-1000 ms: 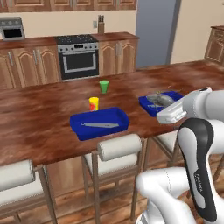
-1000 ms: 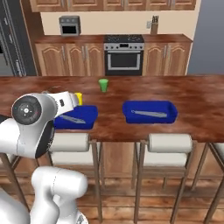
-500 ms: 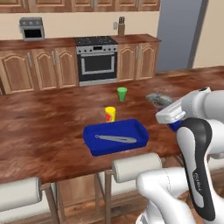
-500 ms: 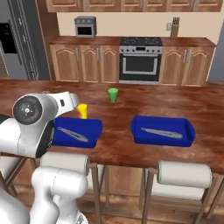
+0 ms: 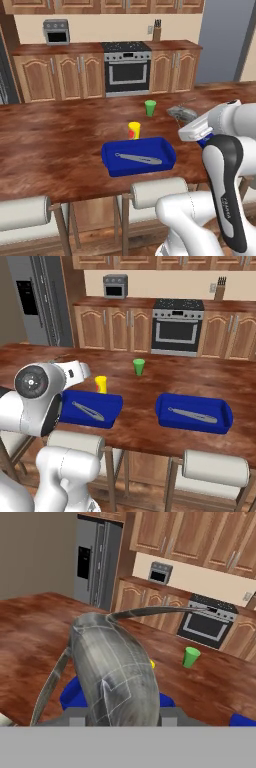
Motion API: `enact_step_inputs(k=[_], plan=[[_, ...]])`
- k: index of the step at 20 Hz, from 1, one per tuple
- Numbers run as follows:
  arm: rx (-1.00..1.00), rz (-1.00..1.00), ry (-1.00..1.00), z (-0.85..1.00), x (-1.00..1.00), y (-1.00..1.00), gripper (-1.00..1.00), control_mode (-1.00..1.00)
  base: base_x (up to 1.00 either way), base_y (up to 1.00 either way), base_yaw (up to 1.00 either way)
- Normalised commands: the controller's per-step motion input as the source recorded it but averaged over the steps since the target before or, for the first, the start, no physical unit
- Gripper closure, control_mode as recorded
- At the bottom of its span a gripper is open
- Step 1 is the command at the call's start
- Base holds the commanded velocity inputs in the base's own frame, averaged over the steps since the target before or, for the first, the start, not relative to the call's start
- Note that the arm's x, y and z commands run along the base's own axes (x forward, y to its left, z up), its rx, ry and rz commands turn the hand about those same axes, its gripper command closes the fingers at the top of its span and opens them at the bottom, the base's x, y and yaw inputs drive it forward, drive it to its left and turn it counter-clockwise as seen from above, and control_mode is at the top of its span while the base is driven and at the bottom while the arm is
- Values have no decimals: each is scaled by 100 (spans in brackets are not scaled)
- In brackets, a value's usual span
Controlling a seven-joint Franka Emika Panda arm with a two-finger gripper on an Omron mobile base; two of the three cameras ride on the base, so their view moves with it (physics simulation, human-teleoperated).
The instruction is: Gather the lemon wedge and cucumber from the fridge and place them on a tray on the dining counter. Then gather the fishs from the fridge and place them on the other tray.
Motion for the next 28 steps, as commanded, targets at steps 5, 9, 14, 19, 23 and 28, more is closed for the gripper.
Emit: enact_step_inputs(k=[5, 9, 14, 19, 23, 28], plan=[[0, 0, 0, 0, 0, 0, 100, 100, 0, 0, 0], [0, 0, 0, 0, 1, 0, 100, -100, 0, 0, 0], [3, 6, 7, 0, 38, -13, 100, -100, 0, 0, 0], [0, 15, 29, 0, 79, -1, 100, -100, 0, 0, 0], [0, 21, 25, -22, 88, 0, 100, -100, 0, 0, 0], [0, 24, 9, -44, 42, -3, 100, -100, 0, 0, 0]])
